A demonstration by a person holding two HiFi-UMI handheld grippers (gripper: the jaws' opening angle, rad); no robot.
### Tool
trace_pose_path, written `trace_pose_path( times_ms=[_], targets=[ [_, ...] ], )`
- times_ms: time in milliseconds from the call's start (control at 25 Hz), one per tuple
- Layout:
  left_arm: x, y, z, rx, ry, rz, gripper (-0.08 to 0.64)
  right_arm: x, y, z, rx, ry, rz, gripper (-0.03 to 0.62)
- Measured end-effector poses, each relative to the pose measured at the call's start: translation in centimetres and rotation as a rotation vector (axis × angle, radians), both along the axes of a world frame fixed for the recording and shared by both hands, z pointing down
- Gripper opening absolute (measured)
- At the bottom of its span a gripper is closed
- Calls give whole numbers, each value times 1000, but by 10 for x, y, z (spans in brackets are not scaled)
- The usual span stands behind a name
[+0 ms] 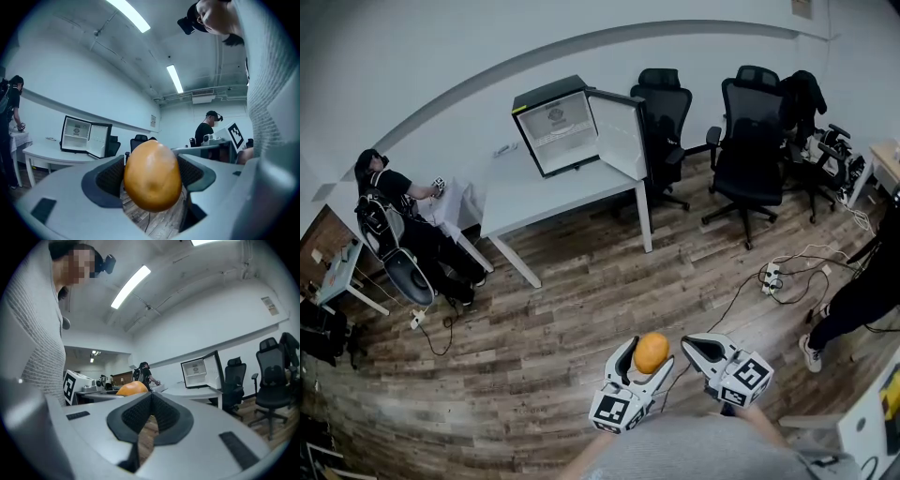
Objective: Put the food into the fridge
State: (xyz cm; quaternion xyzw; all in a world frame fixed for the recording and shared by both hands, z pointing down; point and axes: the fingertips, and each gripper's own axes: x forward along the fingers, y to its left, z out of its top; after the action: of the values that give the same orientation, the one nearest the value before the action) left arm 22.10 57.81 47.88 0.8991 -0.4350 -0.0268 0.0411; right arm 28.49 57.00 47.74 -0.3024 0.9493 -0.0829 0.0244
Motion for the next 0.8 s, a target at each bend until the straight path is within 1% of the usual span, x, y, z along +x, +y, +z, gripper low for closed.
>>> trace_pose_path(
  times_ms=[120, 480, 800],
  targets=[
    [6, 0, -2, 3, -2, 7, 367, 4, 2, -3, -11, -44, -12, 12],
    [15, 1, -2, 8, -5, 7, 367, 16, 3, 4, -22, -27, 6, 12],
    [11, 5, -1, -1, -12, -36, 367, 16, 4, 13, -50, -27, -14, 12]
  ],
)
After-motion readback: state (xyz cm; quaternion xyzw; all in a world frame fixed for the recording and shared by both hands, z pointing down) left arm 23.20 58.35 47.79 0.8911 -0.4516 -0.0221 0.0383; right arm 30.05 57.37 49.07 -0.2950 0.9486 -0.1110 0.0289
